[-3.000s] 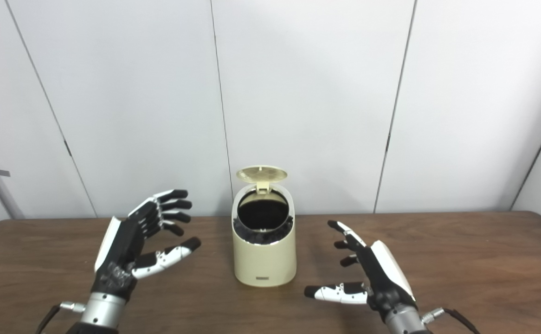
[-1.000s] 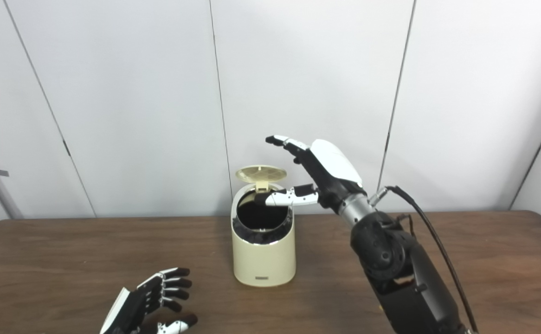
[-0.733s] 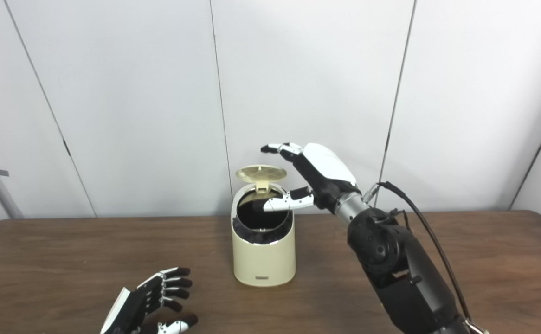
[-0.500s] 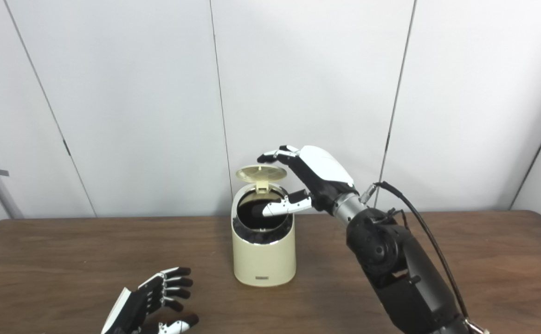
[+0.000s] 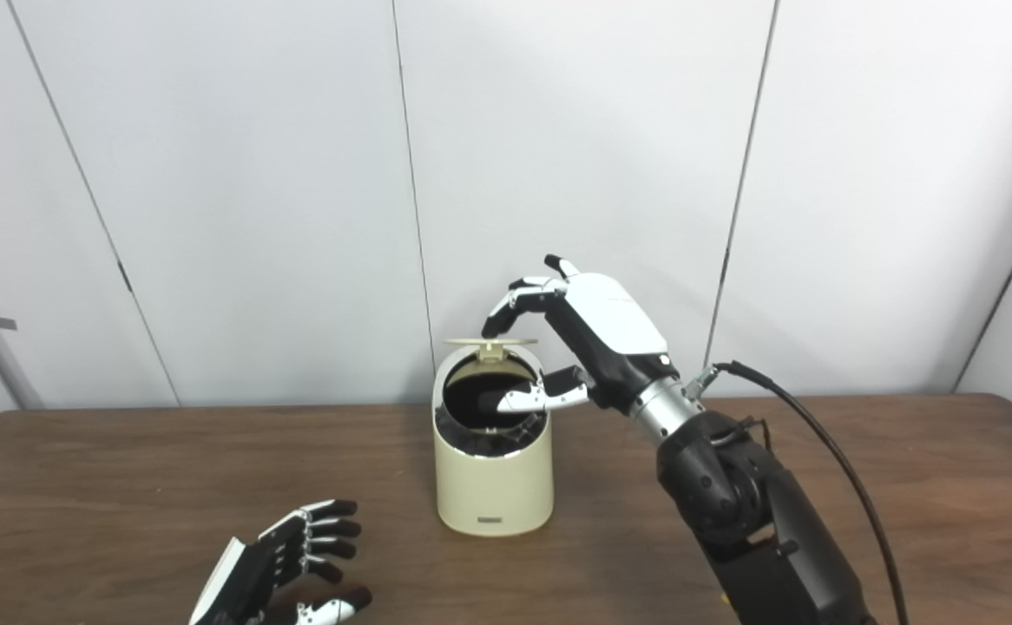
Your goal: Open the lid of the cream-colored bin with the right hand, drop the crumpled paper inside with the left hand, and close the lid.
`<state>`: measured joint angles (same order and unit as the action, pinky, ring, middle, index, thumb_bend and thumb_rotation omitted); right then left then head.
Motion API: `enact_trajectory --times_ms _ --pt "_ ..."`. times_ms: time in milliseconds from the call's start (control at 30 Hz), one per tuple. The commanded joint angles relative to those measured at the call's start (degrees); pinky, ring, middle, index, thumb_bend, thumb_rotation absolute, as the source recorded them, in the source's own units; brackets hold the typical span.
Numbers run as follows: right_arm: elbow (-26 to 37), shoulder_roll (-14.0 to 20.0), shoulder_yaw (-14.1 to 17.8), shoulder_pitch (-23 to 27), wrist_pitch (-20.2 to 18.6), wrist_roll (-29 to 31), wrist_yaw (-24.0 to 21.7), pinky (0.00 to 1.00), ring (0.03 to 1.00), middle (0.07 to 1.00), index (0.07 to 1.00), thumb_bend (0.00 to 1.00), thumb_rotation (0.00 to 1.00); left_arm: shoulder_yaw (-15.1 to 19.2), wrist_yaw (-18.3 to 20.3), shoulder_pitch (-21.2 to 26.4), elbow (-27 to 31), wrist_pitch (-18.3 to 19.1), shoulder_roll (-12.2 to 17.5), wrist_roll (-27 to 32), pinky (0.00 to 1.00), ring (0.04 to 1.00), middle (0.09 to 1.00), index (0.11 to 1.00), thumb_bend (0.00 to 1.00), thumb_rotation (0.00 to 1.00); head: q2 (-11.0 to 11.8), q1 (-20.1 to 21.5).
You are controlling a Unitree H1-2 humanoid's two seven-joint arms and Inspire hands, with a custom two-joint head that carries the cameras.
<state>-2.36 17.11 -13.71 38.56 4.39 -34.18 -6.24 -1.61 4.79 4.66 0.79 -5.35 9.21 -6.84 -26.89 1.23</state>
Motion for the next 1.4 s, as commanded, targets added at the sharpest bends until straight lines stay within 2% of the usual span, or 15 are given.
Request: enact_trajectory --times_ms 0,200,267,333,733,833,933,1167,1367 --pt "2.01 0.03 1.07 2.43 2.67 0.48 2.04 1.00 0.802 0.583 0.555 0.57 0.34 0.26 -0.75 1.42 2.60 -0.87 0.15 -0.61 0.57 0.671 0.725 0.779 0.66 0.00 -0.24 0.04" --pt "0.31 0.53 1.17 1.98 5.60 -0.09 2.71 1.00 0.770 0.540 0.531 0.59 0.38 0.28 -0.53 1.33 2.95 -0.23 -0.15 -0.03 0.57 0.676 0.731 0.787 0.66 0.01 -0.67 -0.25" --pt "0.14 0.93 0.88 1.92 5.66 -0.65 2.09 1.00 0.768 0.543 0.533 0.60 0.40 0.28 -0.47 1.31 2.90 -0.30 -0.24 0.14 0.57 0.680 0.734 0.788 0.66 0.01 -0.75 -0.32" --pt "0.21 1.59 0.25 1.90 5.59 -1.68 1.12 1.00 0.786 0.555 0.545 0.58 0.45 0.25 -0.57 1.33 2.84 -0.44 -0.30 -0.12 0.57 0.680 0.731 0.783 0.66 0.02 -0.82 -0.38" --pt "0.71 3.58 -2.49 1.30 4.62 -5.97 -2.96 1.00 0.808 0.596 0.586 0.66 0.49 0.15 -0.95 0.92 3.35 -0.21 -0.87 -0.89 0.57 0.673 0.726 0.773 0.67 0.03 -1.48 -1.11" --pt "1.38 3.78 -3.09 1.06 3.95 -7.84 -3.86 0.96 0.808 0.603 0.597 0.67 0.52 0.20 -0.81 0.76 3.72 0.23 -1.10 -0.63 0.57 0.677 0.728 0.775 0.67 0.02 -1.79 -1.25" --pt "1.61 3.78 -3.22 0.63 3.95 -8.58 -4.48 0.95 0.808 0.602 0.606 0.68 0.52 0.18 -0.74 0.61 4.01 0.66 -1.20 -0.50 0.58 0.683 0.733 0.778 0.66 0.02 -1.90 -1.32" --pt "2.24 4.00 -3.71 -0.16 3.68 -8.95 -6.52 0.99 0.831 0.620 0.625 0.70 0.46 0.20 -0.83 0.41 4.17 0.90 -1.37 -0.32 0.58 0.686 0.735 0.775 0.67 0.05 -2.29 -1.55" --pt "2.77 4.57 -4.29 -0.55 4.45 -8.84 -8.30 1.00 0.854 0.642 0.641 0.70 0.47 0.23 -0.97 0.48 4.05 0.73 -1.58 -0.30 0.58 0.677 0.731 0.773 0.67 0.04 -2.62 -1.80"
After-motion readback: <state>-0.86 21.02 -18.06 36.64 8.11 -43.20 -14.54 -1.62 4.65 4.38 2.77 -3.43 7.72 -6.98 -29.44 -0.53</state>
